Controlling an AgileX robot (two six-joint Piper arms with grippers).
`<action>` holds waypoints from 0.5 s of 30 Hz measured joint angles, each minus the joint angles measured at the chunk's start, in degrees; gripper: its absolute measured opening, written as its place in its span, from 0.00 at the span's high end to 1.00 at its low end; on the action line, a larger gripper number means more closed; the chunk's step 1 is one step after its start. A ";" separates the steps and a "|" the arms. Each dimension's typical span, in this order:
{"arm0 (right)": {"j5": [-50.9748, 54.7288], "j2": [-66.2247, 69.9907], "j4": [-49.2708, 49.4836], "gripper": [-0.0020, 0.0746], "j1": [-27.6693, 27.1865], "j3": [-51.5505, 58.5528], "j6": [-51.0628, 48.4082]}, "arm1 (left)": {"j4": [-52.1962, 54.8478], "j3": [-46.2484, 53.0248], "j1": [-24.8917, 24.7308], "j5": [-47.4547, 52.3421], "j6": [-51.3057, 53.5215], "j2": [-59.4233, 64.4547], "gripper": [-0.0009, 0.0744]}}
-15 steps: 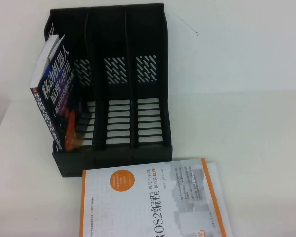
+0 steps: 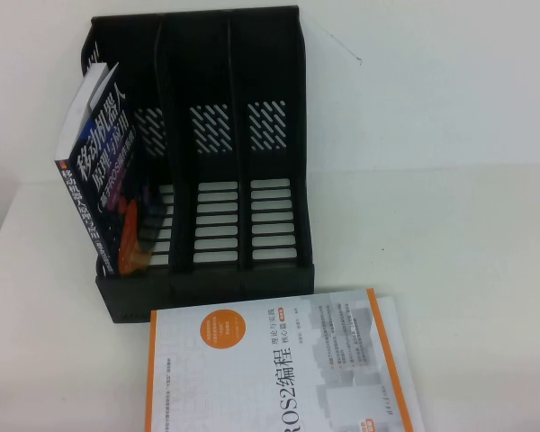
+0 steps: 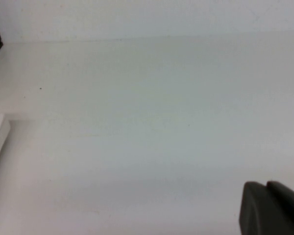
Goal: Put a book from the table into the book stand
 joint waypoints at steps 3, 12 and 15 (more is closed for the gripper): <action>0.00 0.00 0.00 0.98 0.00 0.00 -0.09 | 0.00 0.00 0.00 0.00 0.00 0.00 0.99; 0.00 0.00 0.00 0.98 0.00 0.00 -0.09 | 0.13 0.00 0.00 0.00 0.00 0.00 0.99; 0.00 0.00 0.00 0.98 0.00 0.00 -0.09 | 0.93 0.00 0.00 0.00 0.00 0.00 0.99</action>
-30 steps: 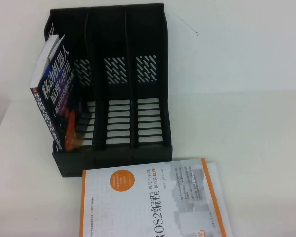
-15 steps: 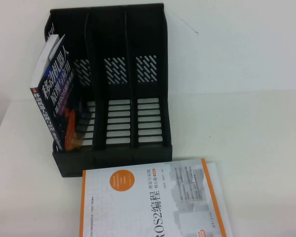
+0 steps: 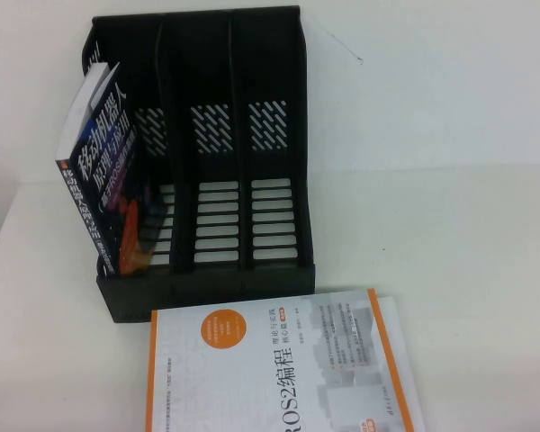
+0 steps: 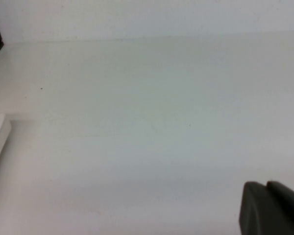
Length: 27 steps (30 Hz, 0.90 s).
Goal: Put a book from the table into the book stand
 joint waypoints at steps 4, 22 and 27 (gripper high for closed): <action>0.00 0.00 0.00 0.98 0.00 0.00 0.00 | 0.29 0.00 0.00 0.00 0.10 0.00 0.99; -0.57 0.00 0.00 0.98 0.00 0.00 0.00 | 0.98 0.37 0.00 -6.34 0.78 0.00 0.99; -3.82 0.00 0.00 0.98 0.00 0.36 0.00 | 1.01 0.37 0.00 -13.73 0.91 0.00 0.99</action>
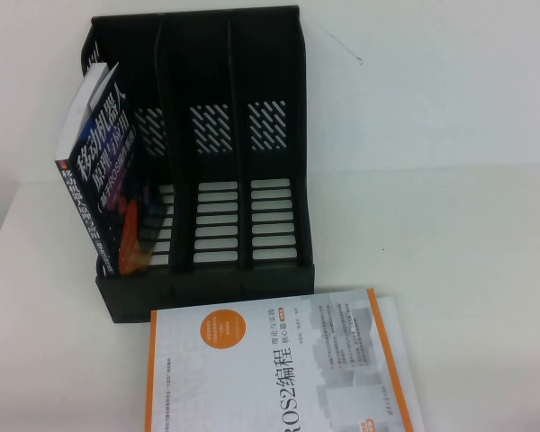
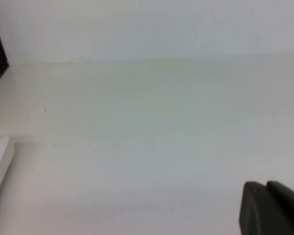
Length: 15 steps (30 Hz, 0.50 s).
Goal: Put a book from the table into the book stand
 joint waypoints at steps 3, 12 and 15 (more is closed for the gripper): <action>-4.11 0.00 0.00 0.98 0.00 0.00 0.00 | 0.10 0.00 0.00 -3.92 0.00 0.00 0.99; -23.78 0.00 0.00 0.98 0.00 0.00 0.00 | 0.22 0.00 0.00 -19.06 0.12 0.00 0.99; -32.15 0.00 0.00 0.98 0.00 0.00 1.67 | 0.22 0.00 0.00 -24.62 0.24 0.00 0.99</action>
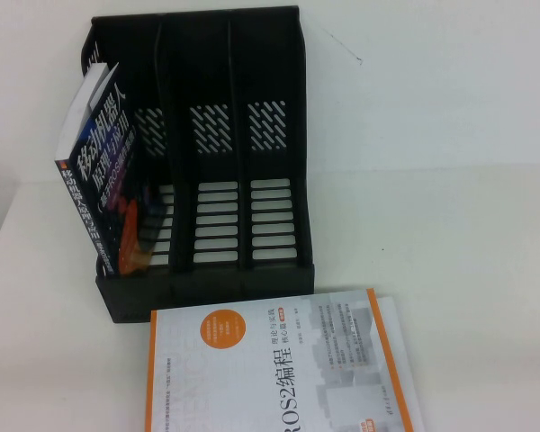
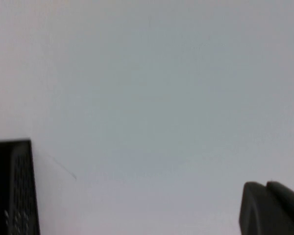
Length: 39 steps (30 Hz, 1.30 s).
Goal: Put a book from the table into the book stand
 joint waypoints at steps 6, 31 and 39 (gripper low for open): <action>-10.30 0.00 0.00 0.98 0.00 0.00 6.18 | 0.00 0.00 0.00 -6.41 0.00 0.00 0.99; 36.73 13.53 0.63 0.97 0.00 -30.40 -2.58 | -6.26 -25.06 0.00 42.22 2.13 15.56 0.99; 40.97 32.02 17.70 0.97 0.00 -34.69 -8.51 | -14.32 -32.42 0.00 52.50 -1.81 35.33 0.99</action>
